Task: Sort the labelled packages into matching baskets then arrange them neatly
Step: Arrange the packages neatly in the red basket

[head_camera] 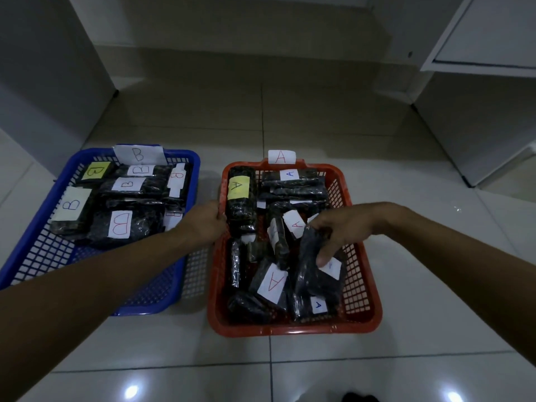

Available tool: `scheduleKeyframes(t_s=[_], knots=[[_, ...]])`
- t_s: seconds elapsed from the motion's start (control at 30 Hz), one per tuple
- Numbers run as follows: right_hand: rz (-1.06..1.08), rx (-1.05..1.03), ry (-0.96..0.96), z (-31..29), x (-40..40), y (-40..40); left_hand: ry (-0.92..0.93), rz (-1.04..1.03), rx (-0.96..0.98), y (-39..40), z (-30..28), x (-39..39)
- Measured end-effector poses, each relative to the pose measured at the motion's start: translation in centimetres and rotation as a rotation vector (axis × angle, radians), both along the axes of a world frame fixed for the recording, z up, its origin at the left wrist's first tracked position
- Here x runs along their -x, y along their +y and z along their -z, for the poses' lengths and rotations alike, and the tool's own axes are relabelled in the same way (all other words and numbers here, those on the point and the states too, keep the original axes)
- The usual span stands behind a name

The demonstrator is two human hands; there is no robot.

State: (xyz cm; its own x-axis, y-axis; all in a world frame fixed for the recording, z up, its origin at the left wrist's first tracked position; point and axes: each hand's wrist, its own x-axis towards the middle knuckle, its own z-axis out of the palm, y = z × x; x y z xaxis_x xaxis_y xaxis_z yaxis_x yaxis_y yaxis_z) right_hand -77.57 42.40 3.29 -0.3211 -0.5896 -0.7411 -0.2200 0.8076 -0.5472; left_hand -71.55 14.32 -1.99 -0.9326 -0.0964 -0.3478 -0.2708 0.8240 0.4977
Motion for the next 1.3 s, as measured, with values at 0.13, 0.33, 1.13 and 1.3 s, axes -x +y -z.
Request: scheduleKeyframes(t_s=[0.13,0.33,1.13,1.3], knots=[[0.21,0.211,0.06,-0.8,1.0,1.3,0.0,0.001,0.004,0.2,-0.1,0.0],[0.426,0.305,0.027,-0.9,1.4,0.5,0.017,0.013,-0.004,0.4,-0.8,-0.1],[0.398,-0.044,0.711,1.7,-2.7,-5.7,0.008,0.02,-0.035,0.3,-2.0,-0.3],[0.292,-0.197,0.534,3.0,-3.1,-5.5,0.028,0.033,-0.038,0.3,-1.9,-0.3]])
